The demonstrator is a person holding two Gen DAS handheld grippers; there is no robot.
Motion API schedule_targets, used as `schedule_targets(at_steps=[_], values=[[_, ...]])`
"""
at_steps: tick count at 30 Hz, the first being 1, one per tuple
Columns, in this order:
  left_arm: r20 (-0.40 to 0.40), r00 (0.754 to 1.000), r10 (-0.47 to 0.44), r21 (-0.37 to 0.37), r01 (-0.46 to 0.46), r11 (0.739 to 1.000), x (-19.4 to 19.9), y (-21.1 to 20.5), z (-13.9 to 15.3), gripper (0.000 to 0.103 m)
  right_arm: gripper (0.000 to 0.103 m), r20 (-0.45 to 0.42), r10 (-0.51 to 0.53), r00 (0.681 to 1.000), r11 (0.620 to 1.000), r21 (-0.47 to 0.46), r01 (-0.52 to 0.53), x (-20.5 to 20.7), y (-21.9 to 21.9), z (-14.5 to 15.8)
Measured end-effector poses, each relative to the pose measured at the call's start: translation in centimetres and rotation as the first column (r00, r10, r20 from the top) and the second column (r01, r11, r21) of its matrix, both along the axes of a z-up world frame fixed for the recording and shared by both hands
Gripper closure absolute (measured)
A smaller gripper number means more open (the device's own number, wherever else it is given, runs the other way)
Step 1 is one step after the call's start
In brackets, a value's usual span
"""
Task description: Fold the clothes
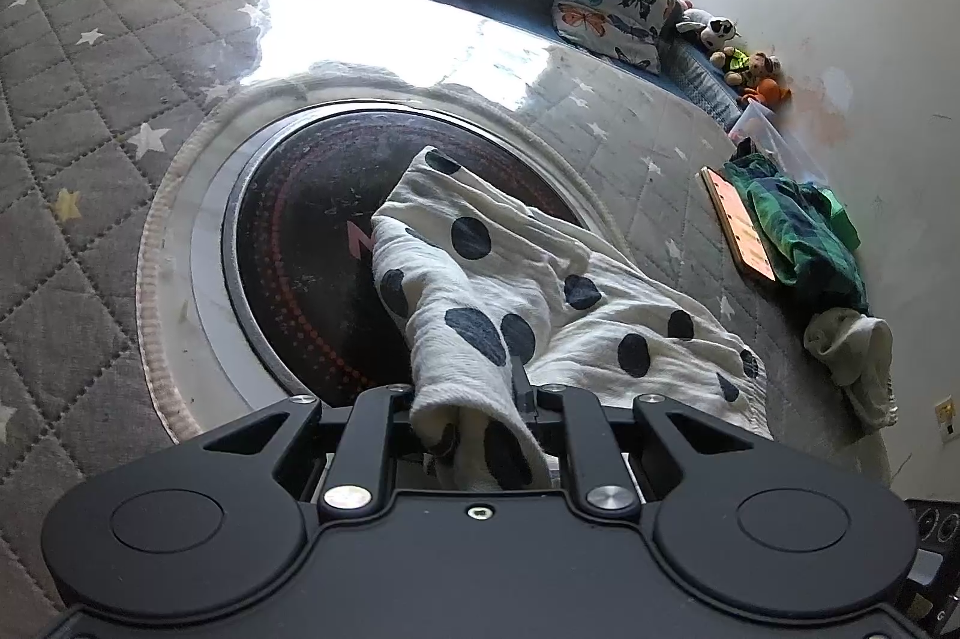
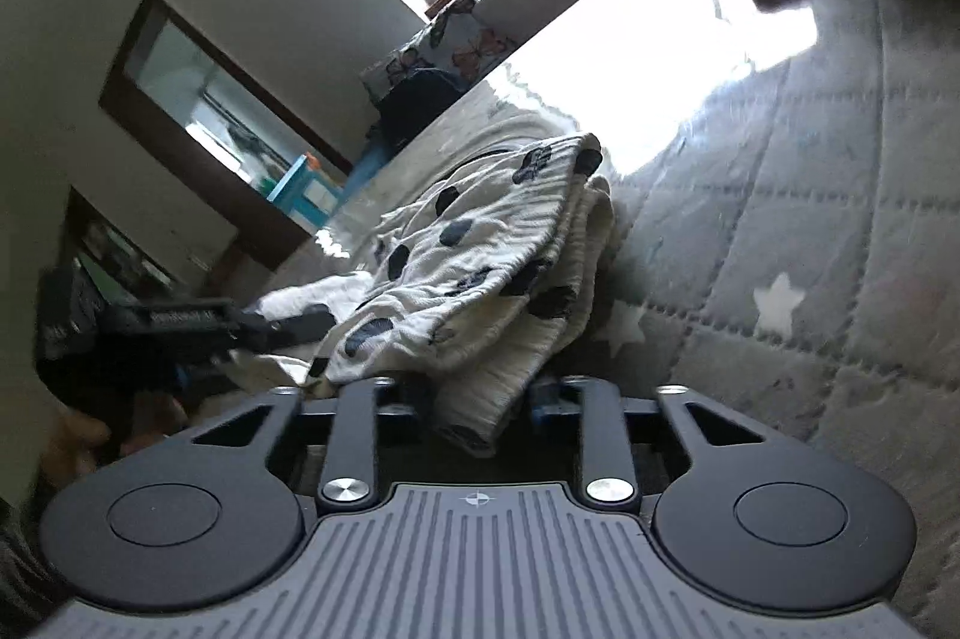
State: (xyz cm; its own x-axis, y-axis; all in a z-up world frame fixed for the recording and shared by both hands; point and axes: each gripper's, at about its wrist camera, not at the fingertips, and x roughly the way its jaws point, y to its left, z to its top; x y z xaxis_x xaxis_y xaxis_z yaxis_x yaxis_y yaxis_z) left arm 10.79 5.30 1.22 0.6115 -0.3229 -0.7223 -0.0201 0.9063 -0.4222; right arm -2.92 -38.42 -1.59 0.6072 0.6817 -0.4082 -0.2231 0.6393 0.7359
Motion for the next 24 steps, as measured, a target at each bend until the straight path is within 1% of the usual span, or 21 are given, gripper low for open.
schedule_targets(at_steps=[2, 5, 7, 10, 11, 13, 16, 18, 21, 24], values=[[0.004, 1.0, 0.005, -0.001, -0.005, 1.0, 0.1, 0.2, 0.2, 0.085, 0.085, -0.014, -0.003, 1.0, 0.999, 0.045, 0.004, 0.0, -0.4, 0.0], [0.018, 1.0, 0.01, -0.009, -0.01, 1.0, 0.1, 0.4, 0.7, 0.085, 0.087, 0.018, -0.01, 1.0, 0.998, 0.067, 0.008, 0.0, -0.8, 1.1], [0.027, 1.0, 0.012, -0.017, -0.011, 1.0, 0.1, 0.6, 1.0, 0.085, 0.087, 0.045, -0.011, 0.999, 0.998, 0.059, 0.008, 0.1, -0.8, 1.9], [0.036, 0.999, 0.005, -0.016, -0.005, 1.0, 0.0, 0.5, 1.2, 0.085, 0.087, 0.084, -0.02, 0.996, 1.0, 0.017, 0.018, 0.1, -0.5, 2.8], [0.035, 0.999, 0.004, -0.014, -0.003, 1.0, 0.0, 0.4, 1.2, 0.085, 0.087, 0.095, -0.015, 0.995, 0.999, -0.035, 0.018, 0.1, -0.1, 3.2], [0.031, 1.0, 0.005, -0.015, -0.004, 1.0, 0.0, 0.5, 1.1, 0.085, 0.087, 0.087, -0.013, 0.996, 0.997, -0.073, 0.019, 0.1, 0.1, 3.2], [0.024, 1.0, 0.012, -0.019, -0.011, 1.0, 0.1, 0.7, 0.9, 0.085, 0.087, 0.074, -0.006, 0.997, 1.0, -0.025, 0.008, 0.2, -0.2, 3.0], [0.023, 1.0, 0.015, -0.025, -0.014, 1.0, 0.1, 0.8, 0.9, 0.085, 0.087, 0.1, -0.003, 0.995, 1.0, -0.026, 0.006, 0.0, -0.4, 3.5], [0.043, 0.999, 0.006, -0.032, -0.005, 0.999, 0.1, 0.8, 1.6, 0.085, 0.087, 0.145, 0.002, 0.989, 1.0, -0.031, 0.002, 0.3, -0.6, 4.9], [0.066, 0.998, 0.004, -0.036, -0.001, 0.999, 0.2, 0.7, 2.4, 0.085, 0.087, 0.171, 0.006, 0.985, 0.999, -0.038, 0.001, 0.8, -0.6, 6.0]])
